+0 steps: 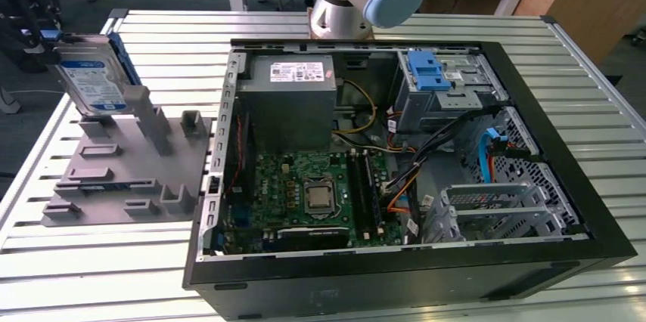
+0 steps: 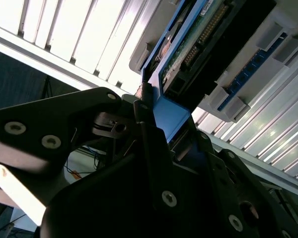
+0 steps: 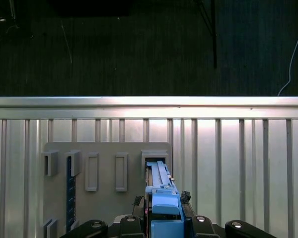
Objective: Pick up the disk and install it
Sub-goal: 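Pick up the disk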
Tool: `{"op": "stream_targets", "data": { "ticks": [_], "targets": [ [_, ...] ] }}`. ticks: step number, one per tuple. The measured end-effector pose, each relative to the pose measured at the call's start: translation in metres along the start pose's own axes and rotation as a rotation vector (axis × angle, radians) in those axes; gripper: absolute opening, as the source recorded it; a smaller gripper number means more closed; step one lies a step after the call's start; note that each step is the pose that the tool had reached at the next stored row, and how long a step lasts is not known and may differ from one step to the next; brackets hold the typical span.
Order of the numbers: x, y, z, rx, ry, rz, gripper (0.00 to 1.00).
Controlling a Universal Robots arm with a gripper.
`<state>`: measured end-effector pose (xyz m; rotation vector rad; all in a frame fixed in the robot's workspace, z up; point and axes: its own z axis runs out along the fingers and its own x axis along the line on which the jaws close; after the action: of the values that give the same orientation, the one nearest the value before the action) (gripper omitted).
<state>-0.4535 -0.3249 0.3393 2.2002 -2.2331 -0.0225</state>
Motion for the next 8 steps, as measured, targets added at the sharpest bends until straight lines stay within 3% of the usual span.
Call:
{"op": "stream_targets", "data": {
  "ticks": [8],
  "targets": [
    [0.0000,0.0001,-0.0029,-0.0001,0.0001,0.000,0.37]
  ]
}}
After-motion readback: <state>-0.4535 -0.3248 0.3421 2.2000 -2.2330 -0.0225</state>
